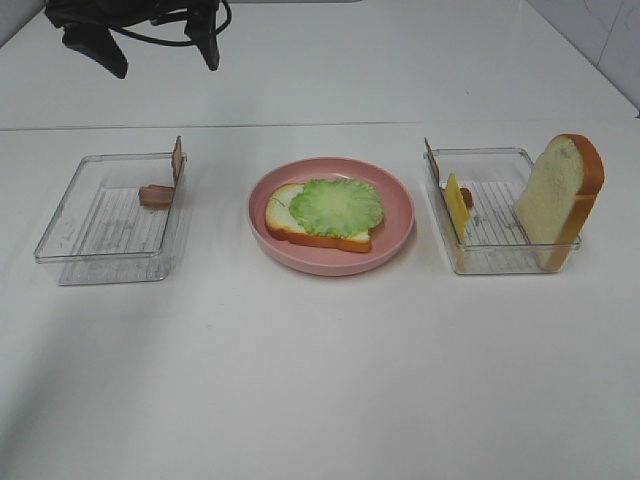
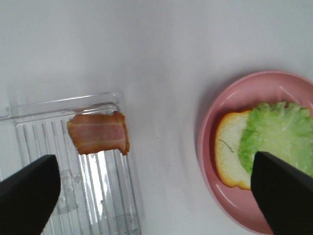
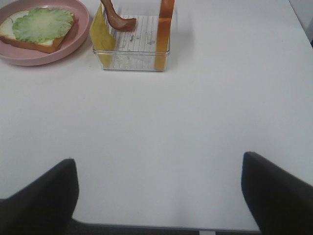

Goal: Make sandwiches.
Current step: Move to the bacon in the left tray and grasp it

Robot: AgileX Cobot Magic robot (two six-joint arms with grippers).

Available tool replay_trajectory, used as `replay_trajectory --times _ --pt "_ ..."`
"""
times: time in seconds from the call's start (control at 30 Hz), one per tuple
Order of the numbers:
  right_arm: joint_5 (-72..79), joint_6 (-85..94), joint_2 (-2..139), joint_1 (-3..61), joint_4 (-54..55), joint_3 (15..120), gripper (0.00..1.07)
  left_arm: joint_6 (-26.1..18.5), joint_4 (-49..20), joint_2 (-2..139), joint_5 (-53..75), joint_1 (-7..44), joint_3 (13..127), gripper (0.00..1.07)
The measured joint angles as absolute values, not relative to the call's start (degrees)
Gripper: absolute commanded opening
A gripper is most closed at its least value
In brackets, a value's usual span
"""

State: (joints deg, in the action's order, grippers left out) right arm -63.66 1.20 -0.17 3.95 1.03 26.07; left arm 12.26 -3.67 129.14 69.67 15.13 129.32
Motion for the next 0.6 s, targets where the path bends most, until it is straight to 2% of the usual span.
replay_trajectory --times 0.33,0.6 --pt "-63.6 1.2 -0.2 4.0 1.0 26.1 0.87 13.2 -3.4 132.6 70.0 12.4 127.9 0.98" --pt "-63.6 1.2 -0.2 4.0 1.0 26.1 0.87 13.3 -3.8 136.4 70.0 12.4 127.8 0.98"
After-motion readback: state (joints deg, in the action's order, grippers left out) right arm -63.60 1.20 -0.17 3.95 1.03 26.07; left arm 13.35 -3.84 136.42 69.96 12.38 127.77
